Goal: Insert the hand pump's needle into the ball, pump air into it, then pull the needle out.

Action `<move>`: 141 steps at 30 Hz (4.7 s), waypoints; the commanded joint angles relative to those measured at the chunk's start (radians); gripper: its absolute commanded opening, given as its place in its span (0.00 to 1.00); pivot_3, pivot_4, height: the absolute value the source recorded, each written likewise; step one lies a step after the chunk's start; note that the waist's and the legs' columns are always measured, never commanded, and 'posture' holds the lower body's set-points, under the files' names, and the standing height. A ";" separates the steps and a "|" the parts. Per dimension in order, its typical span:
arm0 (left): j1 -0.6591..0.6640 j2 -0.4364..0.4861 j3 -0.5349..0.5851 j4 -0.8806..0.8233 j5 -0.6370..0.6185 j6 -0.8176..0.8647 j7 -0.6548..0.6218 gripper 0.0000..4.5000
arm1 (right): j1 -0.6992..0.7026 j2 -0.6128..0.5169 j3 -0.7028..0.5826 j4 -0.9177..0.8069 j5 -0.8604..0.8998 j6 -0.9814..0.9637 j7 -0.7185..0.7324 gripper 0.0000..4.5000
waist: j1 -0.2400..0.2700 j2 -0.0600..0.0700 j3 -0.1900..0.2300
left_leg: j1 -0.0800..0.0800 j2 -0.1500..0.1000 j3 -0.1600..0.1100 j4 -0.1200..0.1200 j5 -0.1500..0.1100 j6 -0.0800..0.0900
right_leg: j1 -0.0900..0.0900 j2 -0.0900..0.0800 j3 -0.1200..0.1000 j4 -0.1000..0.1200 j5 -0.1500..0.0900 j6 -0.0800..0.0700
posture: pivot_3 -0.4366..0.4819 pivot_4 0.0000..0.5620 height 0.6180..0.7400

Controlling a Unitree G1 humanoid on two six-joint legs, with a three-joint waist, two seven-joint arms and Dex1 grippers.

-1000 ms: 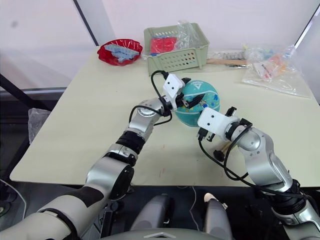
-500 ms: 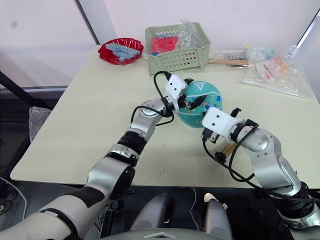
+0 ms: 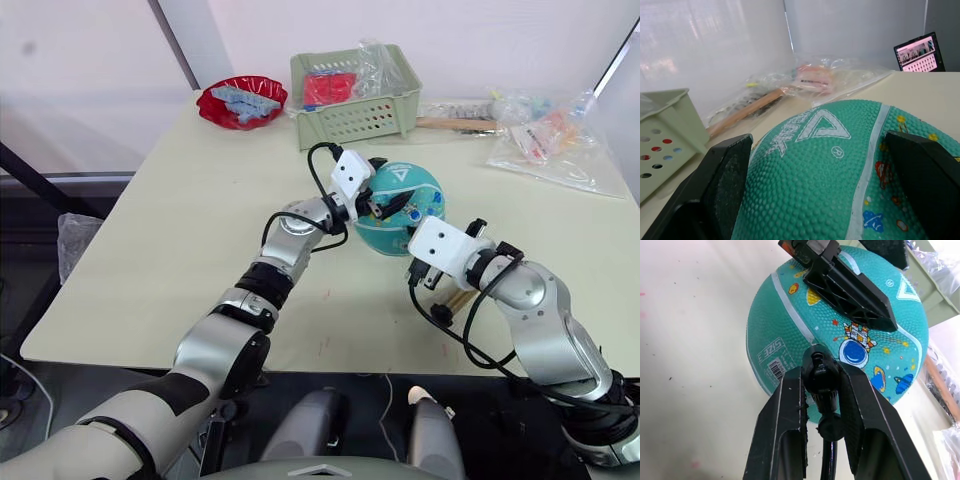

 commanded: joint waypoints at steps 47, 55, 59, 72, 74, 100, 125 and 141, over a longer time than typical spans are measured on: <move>0.462 0.471 0.172 -0.881 -0.429 0.378 -0.571 1.00 | 0.038 0.198 -0.383 0.329 0.188 -0.364 -0.343 0.08 | -0.078 0.009 0.004 | -0.009 0.002 -0.001 -0.003 0.003 -0.005 | -0.015 0.004 0.005 0.005 0.000 -0.004 | 0.48 0.27 0.97; 0.664 0.570 0.218 -1.040 -0.505 0.431 -0.611 1.00 | -0.076 0.193 -0.421 0.425 0.246 -0.384 -0.352 0.08 | -0.080 0.012 0.006 | -0.008 0.003 0.001 -0.003 0.003 -0.004 | -0.014 0.005 0.007 0.006 0.000 -0.005 | 0.48 0.27 0.97; 0.715 0.591 0.224 -1.059 -0.500 0.433 -0.605 1.00 | -0.124 0.197 -0.426 0.455 0.272 -0.377 -0.357 0.08 | -0.081 0.013 0.007 | -0.007 0.003 0.002 -0.004 0.003 -0.004 | -0.015 0.006 0.009 0.007 0.000 -0.005 | 0.48 0.27 0.97; 0.787 0.588 0.242 -1.112 -0.513 0.435 -0.578 1.00 | -0.187 0.264 -0.578 0.506 0.423 -0.284 -0.501 0.08 | -0.080 0.013 0.007 | -0.004 0.004 0.006 -0.005 0.003 -0.004 | -0.014 0.006 0.013 0.008 0.001 -0.006 | 0.48 0.27 0.97; 0.790 0.589 0.243 -1.115 -0.515 0.435 -0.575 1.00 | -0.192 0.265 -0.594 0.507 0.440 -0.267 -0.517 0.08 | -0.080 0.013 0.007 | -0.002 0.004 0.010 -0.007 0.003 -0.004 | -0.014 0.006 0.016 0.008 0.001 -0.006 | 0.48 0.27 0.97; 0.862 0.618 0.293 -1.094 -0.528 0.397 -0.592 1.00 | 0.027 0.189 -0.586 0.489 0.372 -0.208 -0.565 0.99 | -0.081 0.013 0.007 | 0.004 0.010 0.019 -0.013 0.003 -0.004 | -0.015 0.010 0.023 0.007 -0.001 -0.010 | 0.48 0.27 0.97; 0.938 0.583 0.325 -1.047 -0.475 0.385 -0.440 1.00 | 0.493 0.246 -0.626 0.372 0.471 -0.633 -0.216 0.99 | -0.082 0.013 0.007 | 0.006 0.015 0.021 -0.014 0.003 -0.004 | -0.015 0.012 0.025 0.006 -0.002 -0.010 | 0.48 0.27 0.97; 1.124 0.585 0.412 -0.984 -0.410 0.292 -0.371 1.00 | 0.496 0.054 -0.735 0.923 0.685 -0.949 0.330 0.99 | -0.080 0.012 0.007 | 0.010 0.019 0.026 -0.014 0.002 -0.004 | -0.014 0.014 0.029 0.006 -0.003 -0.009 | 0.48 0.27 0.97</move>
